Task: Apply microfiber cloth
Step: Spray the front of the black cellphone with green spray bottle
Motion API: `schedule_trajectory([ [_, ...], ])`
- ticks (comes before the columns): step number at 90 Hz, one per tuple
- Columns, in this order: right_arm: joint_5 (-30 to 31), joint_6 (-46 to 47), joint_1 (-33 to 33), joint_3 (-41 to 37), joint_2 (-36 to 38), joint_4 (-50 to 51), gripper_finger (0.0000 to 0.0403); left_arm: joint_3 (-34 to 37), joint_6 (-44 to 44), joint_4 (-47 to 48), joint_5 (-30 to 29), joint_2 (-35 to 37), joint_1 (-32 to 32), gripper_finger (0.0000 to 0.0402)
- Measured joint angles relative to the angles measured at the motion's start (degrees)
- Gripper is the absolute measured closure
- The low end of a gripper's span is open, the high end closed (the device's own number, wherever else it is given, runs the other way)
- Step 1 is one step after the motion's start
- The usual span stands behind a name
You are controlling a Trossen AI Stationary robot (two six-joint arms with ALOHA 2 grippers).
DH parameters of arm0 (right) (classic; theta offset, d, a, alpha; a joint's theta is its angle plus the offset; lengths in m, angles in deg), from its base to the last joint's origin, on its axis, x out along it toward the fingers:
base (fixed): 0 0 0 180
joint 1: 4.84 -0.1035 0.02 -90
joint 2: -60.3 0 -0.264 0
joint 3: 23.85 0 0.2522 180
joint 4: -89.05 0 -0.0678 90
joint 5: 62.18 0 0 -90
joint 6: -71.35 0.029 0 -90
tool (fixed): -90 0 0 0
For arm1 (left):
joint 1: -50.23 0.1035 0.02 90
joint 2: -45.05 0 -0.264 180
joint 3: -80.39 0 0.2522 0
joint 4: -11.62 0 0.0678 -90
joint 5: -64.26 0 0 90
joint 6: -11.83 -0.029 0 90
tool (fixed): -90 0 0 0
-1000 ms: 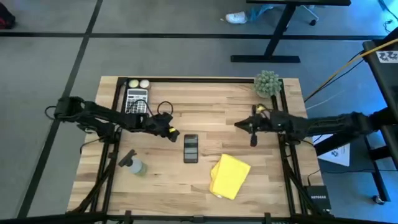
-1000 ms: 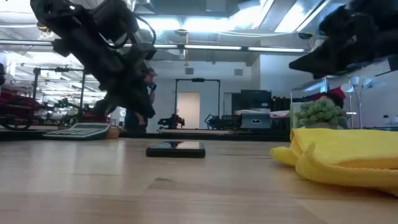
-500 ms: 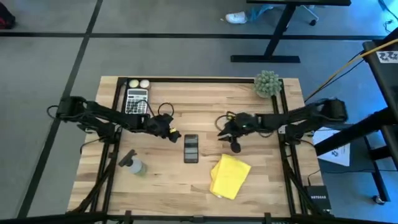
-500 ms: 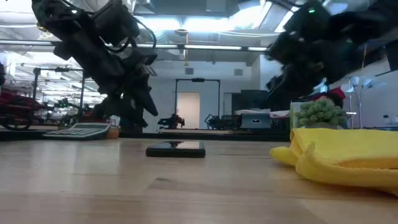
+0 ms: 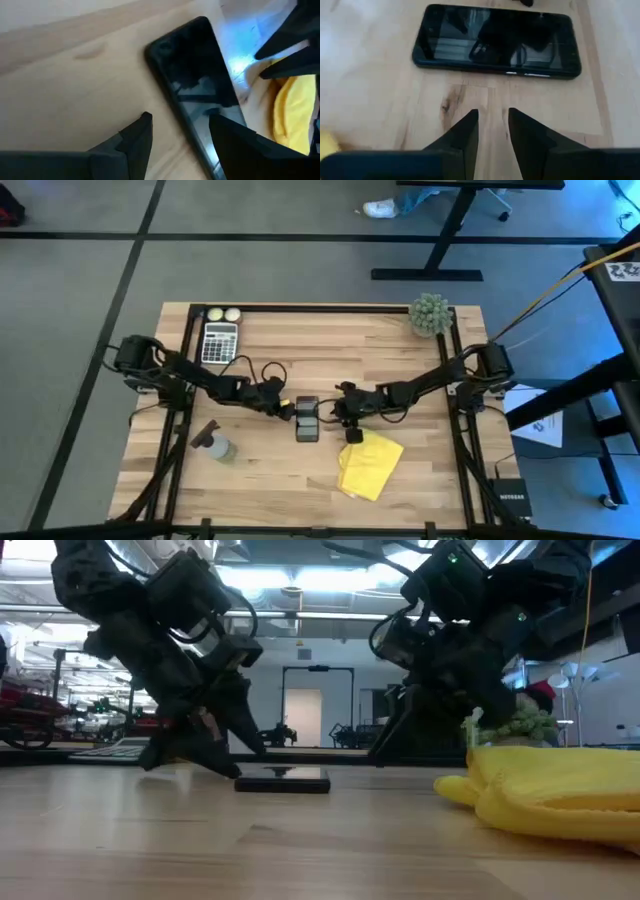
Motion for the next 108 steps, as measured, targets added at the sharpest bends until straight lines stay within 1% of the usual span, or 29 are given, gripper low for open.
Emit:
schedule_trajectory([
  [8, 0.79, 1.62, 0.02, 0.29, -2.02, -0.77, 0.0311, 0.03, 0.92, -1.8, -1.03, -1.37, -0.53, 0.0224],
  [24, 0.98, 3.08, 0.02, 0.36, -5.75, -7.24, 0.0311, -0.13, 1.08, -5.31, -2.04, -4.08, -1.02, 0.0224],
  [51, 3.57, 3.01, 0.07, 0.43, -6.33, -12.23, 0.0311, -2.79, -0.63, -5.79, -3.43, -5.94, -1.02, 0.0224],
  [62, 3.55, 2.96, 0.0, 2.22, -8.41, -11.48, 0.0311, -4.32, -0.93, -4.82, -4.02, -7.66, -1.02, 0.0224],
  [69, 1.04, 2.95, -0.16, 4.63, -10.17, -10.64, 0.0311, -5.48, -1.52, -4.63, -4.31, -9.06, -1.03, 0.0224],
  [75, 1.09, 2.87, -0.79, 6.37, -11.13, -10.29, 0.0311, -6.07, -1.86, -4.84, -4.11, -9.65, -1.01, 0.0224],
  [95, 0.47, 2.7, -0.55, 7.91, -10.6, -8.22, 0.0311, -6.16, -2.45, -4.79, -3.83, -9.44, -1.17, 0.0224],
  [108, -0.16, 2.97, -0.28, 7.77, -7.42, -3.33, 0.0311, -6.23, -3.74, -4.04, -2.75, -9.15, -1.26, 0.0225],
])
